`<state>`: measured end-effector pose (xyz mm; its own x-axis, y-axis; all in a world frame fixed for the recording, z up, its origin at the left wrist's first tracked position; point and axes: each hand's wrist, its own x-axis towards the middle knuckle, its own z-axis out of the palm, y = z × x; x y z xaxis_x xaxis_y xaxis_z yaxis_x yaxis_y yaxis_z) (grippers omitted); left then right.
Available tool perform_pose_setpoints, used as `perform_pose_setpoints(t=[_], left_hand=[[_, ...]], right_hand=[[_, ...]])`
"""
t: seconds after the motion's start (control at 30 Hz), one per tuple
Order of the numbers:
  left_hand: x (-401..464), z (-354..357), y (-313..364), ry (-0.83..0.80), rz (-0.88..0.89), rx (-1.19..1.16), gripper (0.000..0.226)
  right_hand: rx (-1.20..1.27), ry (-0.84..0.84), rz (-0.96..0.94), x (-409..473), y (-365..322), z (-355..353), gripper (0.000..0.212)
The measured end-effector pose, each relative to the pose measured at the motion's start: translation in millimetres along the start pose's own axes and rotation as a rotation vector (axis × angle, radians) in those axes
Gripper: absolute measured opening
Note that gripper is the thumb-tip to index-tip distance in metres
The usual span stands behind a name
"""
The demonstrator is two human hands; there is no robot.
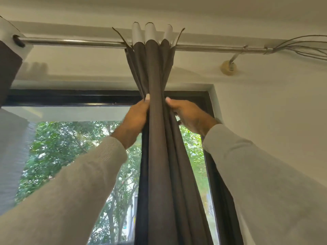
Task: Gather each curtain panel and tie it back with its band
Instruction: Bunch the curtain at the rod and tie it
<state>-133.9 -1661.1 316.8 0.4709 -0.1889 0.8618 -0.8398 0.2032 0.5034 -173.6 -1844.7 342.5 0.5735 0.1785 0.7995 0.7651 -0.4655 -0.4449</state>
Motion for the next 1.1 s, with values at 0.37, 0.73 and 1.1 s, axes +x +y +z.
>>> perform_pose_setpoints(t=[0.37, 0.73, 1.1], left_hand=[[-34.0, 27.9, -57.4, 0.242, -0.008, 0.49, 0.033], [-135.7, -0.9, -146.5, -0.075, -0.068, 0.633, 0.041], [-327.6, 9.4, -263.6, 0.121, -0.228, 0.312, 0.045]], right_hand=[[0.055, 0.268, 0.097, 29.0, -33.4, 25.4, 0.091], [-0.17, 0.376, 0.229, 8.0, 41.9, 117.2, 0.035], [-0.191, 0.358, 0.503, -151.5, 149.9, 206.5, 0.033]])
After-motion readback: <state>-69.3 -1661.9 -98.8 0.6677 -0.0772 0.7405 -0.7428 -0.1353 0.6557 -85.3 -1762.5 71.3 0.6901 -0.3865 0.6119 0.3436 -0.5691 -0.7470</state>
